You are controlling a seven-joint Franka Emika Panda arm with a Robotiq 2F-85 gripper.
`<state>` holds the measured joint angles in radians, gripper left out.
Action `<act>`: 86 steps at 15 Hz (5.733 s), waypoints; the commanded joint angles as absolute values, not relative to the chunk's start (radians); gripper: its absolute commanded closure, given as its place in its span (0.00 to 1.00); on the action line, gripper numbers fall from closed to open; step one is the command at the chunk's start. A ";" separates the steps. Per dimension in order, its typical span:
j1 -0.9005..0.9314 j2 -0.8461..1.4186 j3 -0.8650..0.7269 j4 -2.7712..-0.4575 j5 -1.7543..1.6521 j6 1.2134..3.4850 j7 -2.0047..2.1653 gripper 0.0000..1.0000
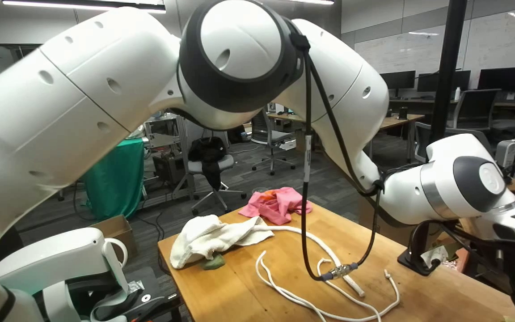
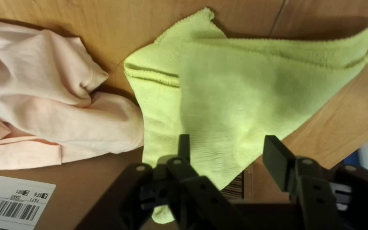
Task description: Move the peach shirt to the right, move the pink shirt to the left, move the white towel to the left, move the yellow towel to the right, move the thick white rope forwards, move the radish backwards
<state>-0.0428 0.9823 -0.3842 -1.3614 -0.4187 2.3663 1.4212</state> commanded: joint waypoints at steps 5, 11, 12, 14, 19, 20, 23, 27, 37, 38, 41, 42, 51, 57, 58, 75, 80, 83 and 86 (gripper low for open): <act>0.036 0.879 -0.365 -1.500 -0.431 2.446 1.271 0.00; 0.149 0.697 -0.334 -1.740 -0.453 2.456 1.128 0.00; 0.162 0.669 -0.326 -1.774 -0.455 2.450 1.107 0.00; 0.186 0.608 -0.309 -1.852 -0.458 2.449 1.071 0.00; 0.215 0.475 -0.236 -2.022 -0.470 2.434 0.965 0.00; 0.218 0.452 -0.216 -2.054 -0.471 2.438 0.943 0.00; 0.238 0.405 -0.164 -2.131 -0.483 2.438 0.896 0.00; 0.262 0.377 -0.098 -2.188 -0.483 2.443 0.849 0.00; 0.345 0.411 -0.025 -2.163 -0.548 2.473 0.837 0.00; 0.353 0.414 -0.023 -2.157 -0.554 2.485 0.845 0.00; 0.365 0.434 -0.012 -2.132 -0.547 2.517 0.845 0.00; 0.374 0.443 -0.016 -2.122 -0.554 2.527 0.856 0.00; 0.392 0.587 0.013 -1.945 -0.396 2.538 0.841 0.00; 0.400 0.680 0.026 -1.824 -0.266 2.516 0.820 0.00; 0.403 0.693 0.026 -1.808 -0.253 2.515 0.819 0.00; 0.348 0.816 0.005 -1.683 -0.103 2.475 0.781 0.00; 0.324 0.843 0.011 -1.654 -0.058 2.465 0.753 0.00; 0.329 0.866 0.001 -1.629 -0.049 2.452 0.759 0.00; 0.331 0.887 -0.002 -1.604 -0.043 2.441 0.763 0.00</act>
<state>0.3272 0.8537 0.0029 -1.6651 -0.0730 2.4746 0.7834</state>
